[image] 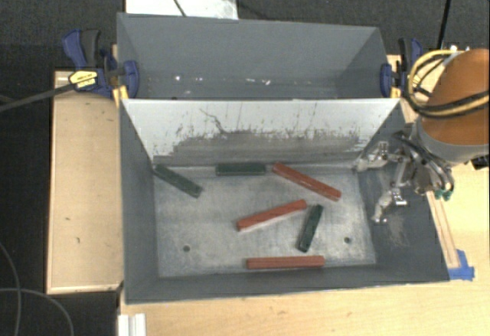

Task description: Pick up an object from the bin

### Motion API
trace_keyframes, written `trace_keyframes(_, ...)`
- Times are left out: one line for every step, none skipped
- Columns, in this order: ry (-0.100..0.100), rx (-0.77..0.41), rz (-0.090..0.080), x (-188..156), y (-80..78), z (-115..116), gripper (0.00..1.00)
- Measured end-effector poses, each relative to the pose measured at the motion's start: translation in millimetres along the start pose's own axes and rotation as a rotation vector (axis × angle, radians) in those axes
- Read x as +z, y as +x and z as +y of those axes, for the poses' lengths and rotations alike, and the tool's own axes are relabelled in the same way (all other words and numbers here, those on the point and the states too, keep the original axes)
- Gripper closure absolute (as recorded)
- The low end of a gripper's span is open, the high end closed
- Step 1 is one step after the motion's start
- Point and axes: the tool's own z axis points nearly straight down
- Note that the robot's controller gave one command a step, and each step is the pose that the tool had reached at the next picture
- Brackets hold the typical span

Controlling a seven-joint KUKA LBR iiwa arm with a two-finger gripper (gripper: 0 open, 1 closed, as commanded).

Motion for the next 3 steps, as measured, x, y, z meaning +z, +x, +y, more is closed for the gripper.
trace_keyframes(0.002, -0.042, -0.007, 50.4, -22.6, 8.9, 0.0)
trace_keyframes(-0.001, -0.206, 0.0, 84.7, -36.4, 33.1, 0.0)
trace_keyframes(-0.002, -0.134, 0.001, 102.4, -38.1, 30.7, 0.0)
